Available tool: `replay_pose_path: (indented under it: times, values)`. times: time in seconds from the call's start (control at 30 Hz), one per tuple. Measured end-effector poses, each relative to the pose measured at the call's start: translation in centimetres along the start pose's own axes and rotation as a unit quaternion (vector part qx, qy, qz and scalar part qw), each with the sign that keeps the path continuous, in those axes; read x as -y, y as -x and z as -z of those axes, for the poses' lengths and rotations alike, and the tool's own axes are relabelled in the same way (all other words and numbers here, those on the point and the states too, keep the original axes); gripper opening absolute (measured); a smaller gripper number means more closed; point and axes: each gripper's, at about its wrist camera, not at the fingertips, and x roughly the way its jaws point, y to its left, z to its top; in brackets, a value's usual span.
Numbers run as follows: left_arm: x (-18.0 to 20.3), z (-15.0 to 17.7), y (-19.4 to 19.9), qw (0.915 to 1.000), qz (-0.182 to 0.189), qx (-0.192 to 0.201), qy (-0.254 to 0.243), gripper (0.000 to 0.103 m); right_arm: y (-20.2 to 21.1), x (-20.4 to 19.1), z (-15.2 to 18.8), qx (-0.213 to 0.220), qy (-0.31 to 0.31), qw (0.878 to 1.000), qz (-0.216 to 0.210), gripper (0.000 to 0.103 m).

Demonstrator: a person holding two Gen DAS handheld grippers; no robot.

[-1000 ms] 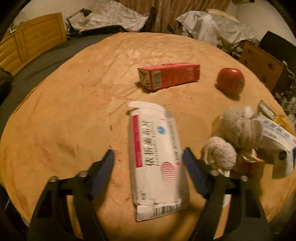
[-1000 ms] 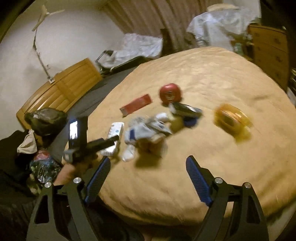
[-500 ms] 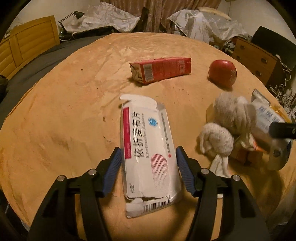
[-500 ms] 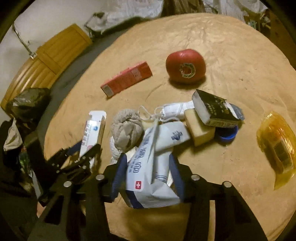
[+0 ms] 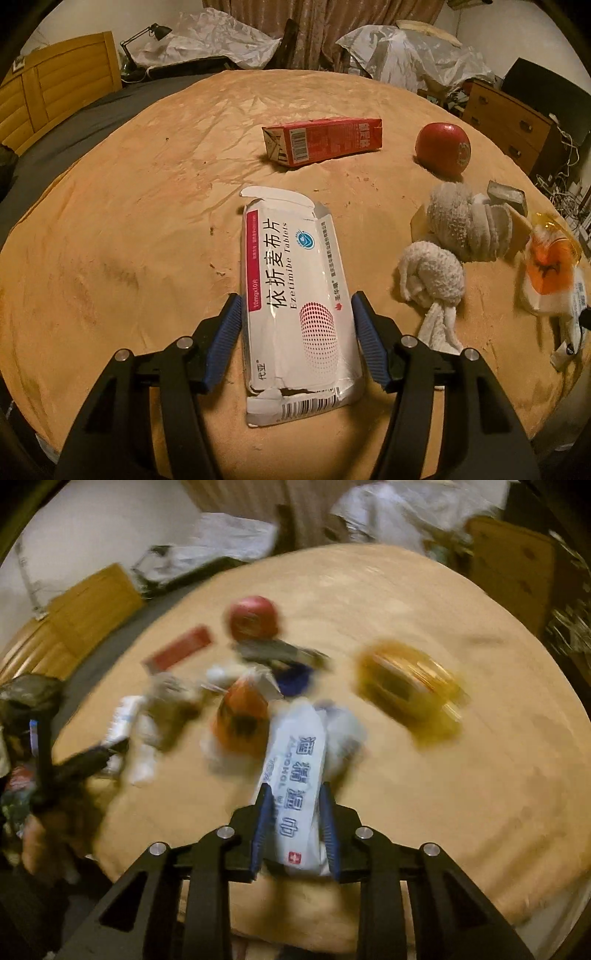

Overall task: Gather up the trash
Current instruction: 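Grasp the white medicine box with the left gripper while the right gripper grasps the alcohol wipes pack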

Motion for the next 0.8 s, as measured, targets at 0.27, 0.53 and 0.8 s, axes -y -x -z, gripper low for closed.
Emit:
replay_pose_path:
  times: [0.27,0.53,0.8]
  values:
    - [0.0,-0.1,0.0,0.9999,-0.002,-0.007,0.011,0.060,3.0,2.6,1.2,0.036,-0.064,0.997,-0.016,0.061]
    - [0.6,-0.2,-0.3,0.9996,-0.027,-0.006,0.009,0.060,-1.9,-3.7,-0.5,-0.013,0.020,0.999,0.037,0.065]
    - [0.3,-0.2,-0.2,0.9998,-0.012,0.004,0.012,0.052,-2.0,-2.2,0.2,0.003,-0.004,0.998,0.059,0.040]
